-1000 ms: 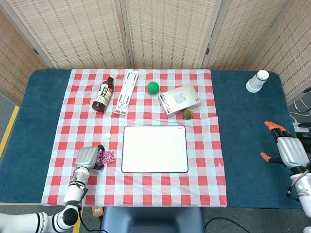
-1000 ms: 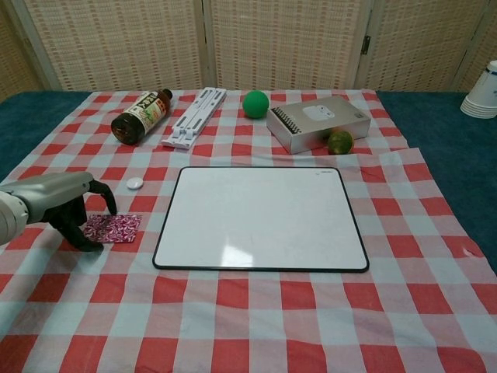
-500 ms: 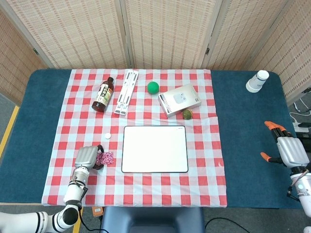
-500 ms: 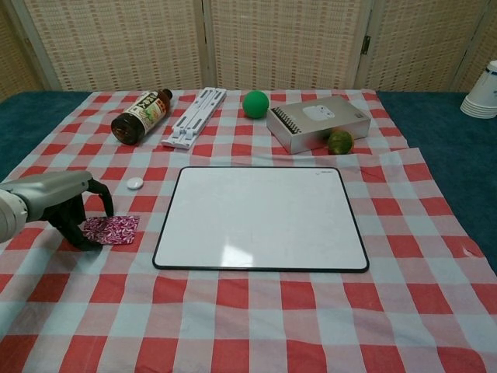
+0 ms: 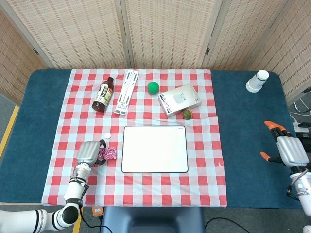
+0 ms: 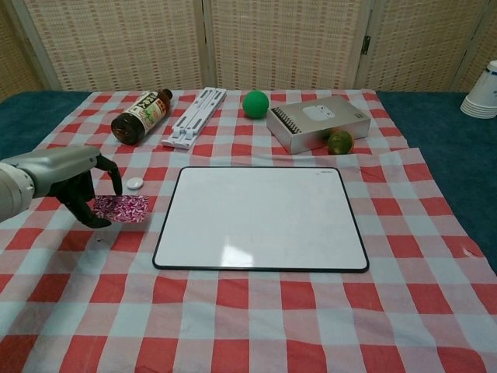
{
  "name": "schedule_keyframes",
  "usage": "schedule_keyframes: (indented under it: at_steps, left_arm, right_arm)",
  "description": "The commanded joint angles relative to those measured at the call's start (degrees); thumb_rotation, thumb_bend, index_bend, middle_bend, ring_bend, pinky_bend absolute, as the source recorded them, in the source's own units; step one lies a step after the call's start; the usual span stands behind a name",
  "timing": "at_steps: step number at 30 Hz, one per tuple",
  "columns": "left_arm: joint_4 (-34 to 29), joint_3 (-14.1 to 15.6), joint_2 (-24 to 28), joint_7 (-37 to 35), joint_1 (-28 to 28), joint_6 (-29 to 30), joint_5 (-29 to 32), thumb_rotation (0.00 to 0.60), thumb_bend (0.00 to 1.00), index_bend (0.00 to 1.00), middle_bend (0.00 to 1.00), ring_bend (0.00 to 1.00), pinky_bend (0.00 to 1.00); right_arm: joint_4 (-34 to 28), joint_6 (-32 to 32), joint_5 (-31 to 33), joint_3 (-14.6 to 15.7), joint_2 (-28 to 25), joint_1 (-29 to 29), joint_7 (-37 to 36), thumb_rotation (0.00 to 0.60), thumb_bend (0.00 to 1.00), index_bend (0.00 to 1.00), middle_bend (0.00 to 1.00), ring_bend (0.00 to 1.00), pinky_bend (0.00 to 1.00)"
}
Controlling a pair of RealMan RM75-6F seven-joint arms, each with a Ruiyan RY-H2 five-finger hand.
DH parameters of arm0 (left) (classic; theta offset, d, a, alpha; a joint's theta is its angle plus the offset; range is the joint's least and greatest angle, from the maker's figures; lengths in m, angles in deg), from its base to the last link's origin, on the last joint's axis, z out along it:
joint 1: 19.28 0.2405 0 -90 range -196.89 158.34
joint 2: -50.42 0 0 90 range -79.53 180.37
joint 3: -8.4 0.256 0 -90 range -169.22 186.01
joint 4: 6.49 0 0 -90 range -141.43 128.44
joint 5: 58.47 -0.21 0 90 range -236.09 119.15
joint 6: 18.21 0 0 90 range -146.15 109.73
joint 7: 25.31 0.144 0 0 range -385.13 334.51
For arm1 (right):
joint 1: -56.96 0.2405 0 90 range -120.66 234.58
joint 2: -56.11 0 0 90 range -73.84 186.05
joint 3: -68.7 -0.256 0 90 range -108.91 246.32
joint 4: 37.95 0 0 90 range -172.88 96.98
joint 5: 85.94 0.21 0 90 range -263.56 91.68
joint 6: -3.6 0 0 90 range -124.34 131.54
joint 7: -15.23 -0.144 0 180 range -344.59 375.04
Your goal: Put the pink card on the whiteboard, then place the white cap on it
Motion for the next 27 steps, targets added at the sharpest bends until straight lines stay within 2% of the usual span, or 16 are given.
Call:
schedule_keyframes:
  at_steps: [1, 6, 13, 20, 27]
  left_arm:
    - [0.2, -1.3, -1.1, 2.4, -2.4, -0.5, 1.0, 0.6, 0.24, 0.41, 1.0, 1.0, 1.0]
    - [3.0, -3.9, -4.7, 7.2, -7.3, -1.2, 5.4, 0.6, 0.24, 0.41, 1.0, 1.0, 1.0]
    - [6.3, -5.6, -9.8, 13.1, -13.1, -1.3, 11.3, 0.6, 0.24, 0.41, 1.0, 1.0, 1.0]
    - [7.2, -7.5, -12.4, 15.8, -17.0, -0.3, 13.9, 0.6, 0.24, 0.41, 1.0, 1.0, 1.0]
    - [9.2, -8.8, -14.7, 17.4, -20.1, -0.2, 16.3, 0.6, 0.24, 0.41, 1.0, 1.0, 1.0]
  right_arm:
    - [0.0, -0.1, 0.0, 0.0, -0.1, -0.1, 0.0, 0.6, 0.15, 0.01, 0.07, 0.0, 0.26]
    - [-0.2, -0.8, 0.0, -0.2, -0.4, -0.4, -0.6, 0.6, 0.15, 0.01, 0.07, 0.0, 0.26]
    - [0.3, -4.4, -1.1, -0.9, -1.1, -1.7, -3.8, 0.6, 0.15, 0.02, 0.07, 0.0, 0.26]
    - [0.6, -7.6, -0.1, -2.0, -2.1, -3.6, -6.8, 0.6, 0.15, 0.02, 0.07, 0.0, 0.26]
    - [0.8, -7.8, 0.7, -2.6, -2.7, -4.2, -8.2, 0.6, 0.15, 0.02, 0.07, 0.0, 0.26]
